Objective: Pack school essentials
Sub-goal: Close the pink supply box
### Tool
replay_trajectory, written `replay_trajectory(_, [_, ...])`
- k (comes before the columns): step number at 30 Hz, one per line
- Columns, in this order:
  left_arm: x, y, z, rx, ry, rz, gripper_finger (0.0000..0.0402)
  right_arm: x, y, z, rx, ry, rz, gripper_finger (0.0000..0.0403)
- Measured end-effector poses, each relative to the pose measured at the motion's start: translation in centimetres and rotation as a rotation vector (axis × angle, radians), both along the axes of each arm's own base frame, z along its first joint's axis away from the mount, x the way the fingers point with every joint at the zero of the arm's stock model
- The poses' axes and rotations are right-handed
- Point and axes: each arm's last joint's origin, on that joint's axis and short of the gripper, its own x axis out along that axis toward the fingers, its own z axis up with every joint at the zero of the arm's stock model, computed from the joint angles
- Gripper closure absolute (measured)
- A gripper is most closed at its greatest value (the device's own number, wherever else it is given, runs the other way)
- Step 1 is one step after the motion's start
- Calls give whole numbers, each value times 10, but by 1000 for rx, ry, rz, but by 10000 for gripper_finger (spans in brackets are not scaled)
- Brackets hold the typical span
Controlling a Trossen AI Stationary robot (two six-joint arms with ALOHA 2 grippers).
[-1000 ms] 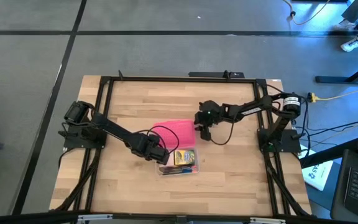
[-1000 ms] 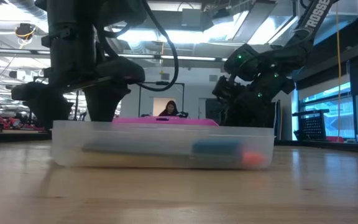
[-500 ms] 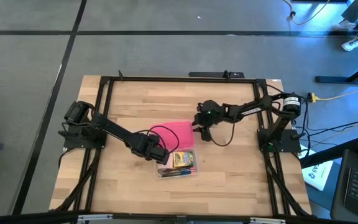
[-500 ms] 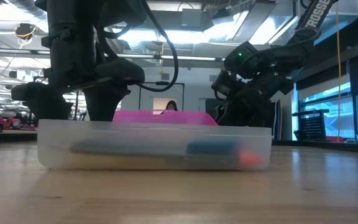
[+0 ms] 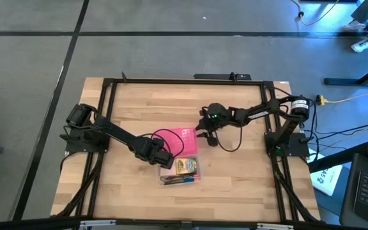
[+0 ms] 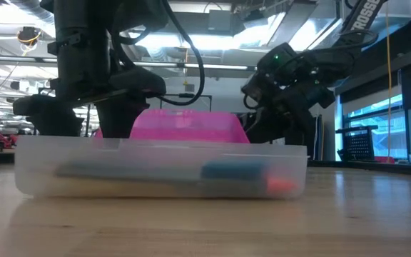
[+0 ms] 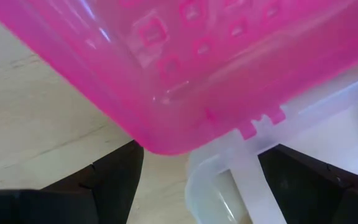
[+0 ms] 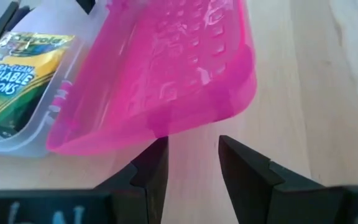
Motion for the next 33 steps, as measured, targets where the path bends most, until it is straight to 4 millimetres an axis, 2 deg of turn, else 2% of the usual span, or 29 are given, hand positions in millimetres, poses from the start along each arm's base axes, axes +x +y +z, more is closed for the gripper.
replay_trajectory(17, [0,0,0,0,2,-1,90,6,24,2,-63,-43,117,259])
replay_trajectory(33, [0,0,0,0,1,-2,90,9,33,8,-56,-110,168,259])
